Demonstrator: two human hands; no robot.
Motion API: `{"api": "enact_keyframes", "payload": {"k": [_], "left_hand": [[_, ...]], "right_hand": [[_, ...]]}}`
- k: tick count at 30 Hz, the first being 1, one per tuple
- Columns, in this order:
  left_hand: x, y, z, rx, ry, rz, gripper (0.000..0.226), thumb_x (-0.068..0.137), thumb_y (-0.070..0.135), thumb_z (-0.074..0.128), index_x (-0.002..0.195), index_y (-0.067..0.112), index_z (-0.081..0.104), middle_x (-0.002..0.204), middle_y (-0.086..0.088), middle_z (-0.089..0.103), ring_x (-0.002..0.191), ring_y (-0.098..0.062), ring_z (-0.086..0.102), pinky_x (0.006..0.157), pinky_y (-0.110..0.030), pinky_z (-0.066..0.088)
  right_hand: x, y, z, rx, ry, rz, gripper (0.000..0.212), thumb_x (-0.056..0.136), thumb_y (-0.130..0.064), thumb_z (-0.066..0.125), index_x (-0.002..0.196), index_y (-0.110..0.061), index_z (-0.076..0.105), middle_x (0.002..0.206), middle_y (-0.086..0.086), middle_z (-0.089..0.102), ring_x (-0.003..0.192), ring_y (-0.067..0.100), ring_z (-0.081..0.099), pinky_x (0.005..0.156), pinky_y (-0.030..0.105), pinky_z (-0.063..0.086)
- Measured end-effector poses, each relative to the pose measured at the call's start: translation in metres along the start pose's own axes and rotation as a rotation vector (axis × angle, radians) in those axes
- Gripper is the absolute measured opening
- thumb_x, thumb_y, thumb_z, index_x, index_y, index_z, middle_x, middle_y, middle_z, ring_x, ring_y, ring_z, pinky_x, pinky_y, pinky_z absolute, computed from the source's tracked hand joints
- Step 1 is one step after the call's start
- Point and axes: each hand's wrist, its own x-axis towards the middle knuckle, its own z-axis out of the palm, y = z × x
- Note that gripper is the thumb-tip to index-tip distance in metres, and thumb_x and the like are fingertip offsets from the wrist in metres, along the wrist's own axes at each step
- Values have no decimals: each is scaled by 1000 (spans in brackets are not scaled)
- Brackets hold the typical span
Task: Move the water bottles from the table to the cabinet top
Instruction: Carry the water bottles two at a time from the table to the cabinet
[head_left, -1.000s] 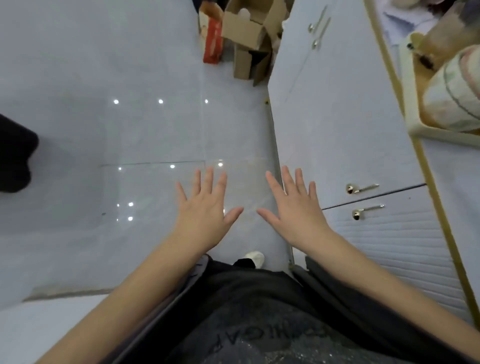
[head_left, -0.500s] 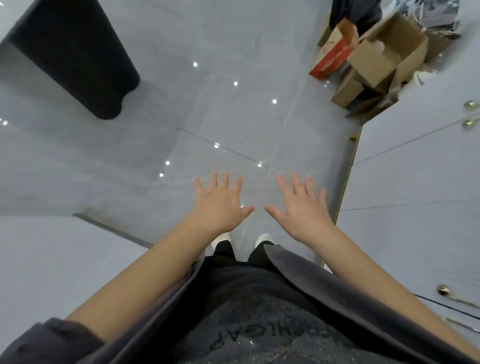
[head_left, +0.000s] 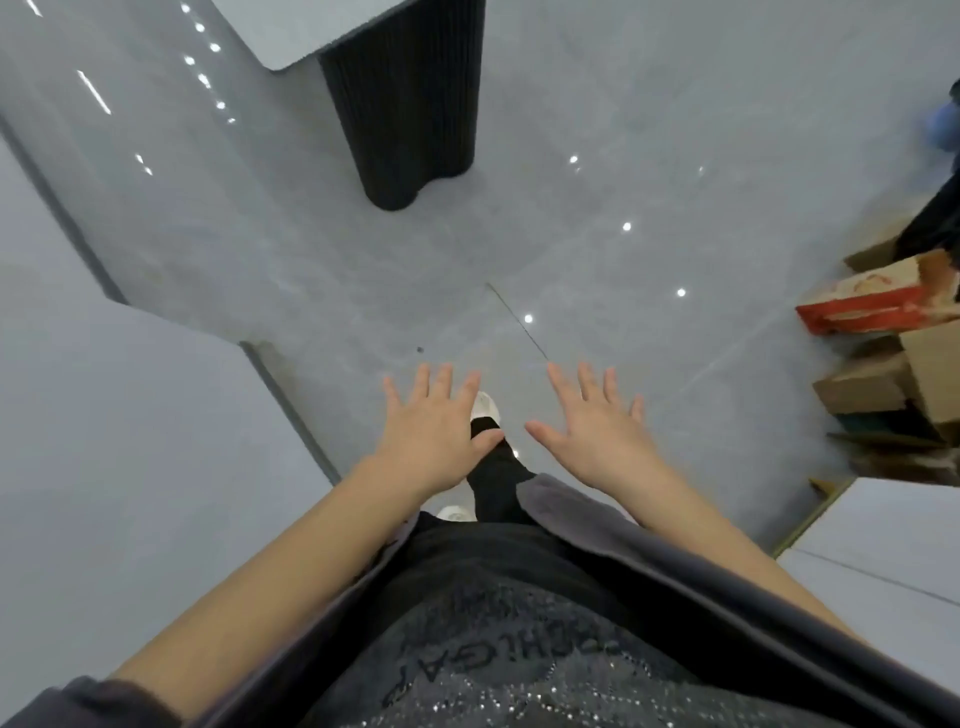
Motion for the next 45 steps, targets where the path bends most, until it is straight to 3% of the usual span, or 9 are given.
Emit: {"api": "enact_keyframes", "payload": {"k": [9, 16, 26, 32, 45], "left_hand": [[47, -39, -67, -189, 27, -214, 76, 95, 63, 29, 154, 26, -1, 163, -7, -3, 149, -29, -6, 116, -60, -2], [83, -86, -104, -235, 55, -274, 78, 94, 62, 31, 154, 27, -3, 163, -9, -4, 149, -29, -7, 115, -60, -2], [159, -232, -205, -126, 19, -137, 78, 95, 63, 30, 154, 25, -4, 163, -10, -5, 149, -30, -8, 115, -61, -2], [195, -323, -282, -26, 81, -51, 78, 95, 62, 31, 154, 25, -2, 163, -9, -2, 149, -31, -6, 115, -61, -2], [278, -445, -387, -4, 125, -15, 76, 96, 59, 32, 154, 23, 0, 163, -9, -2, 149, -30, -6, 116, -61, -2]], "right_hand": [[88, -42, -94, -225, -55, -206, 76, 95, -64, 32, 154, -34, -6, 164, 6, -11, 150, 32, -12, 117, 58, -1], [147, -101, -138, -282, -51, -273, 77, 95, -63, 34, 155, -34, -6, 164, 6, -10, 150, 34, -12, 118, 60, 0], [226, -238, -200, -176, -33, -141, 77, 95, -62, 35, 155, -35, -6, 164, 5, -10, 150, 32, -13, 118, 58, -1], [266, -326, -240, -67, 50, -109, 76, 95, -61, 37, 155, -35, -3, 164, 5, -9, 150, 32, -12, 117, 59, -1], [380, -451, -313, -23, 92, -65, 76, 96, -61, 34, 155, -32, -5, 164, 6, -9, 150, 34, -11, 117, 60, 1]]}}
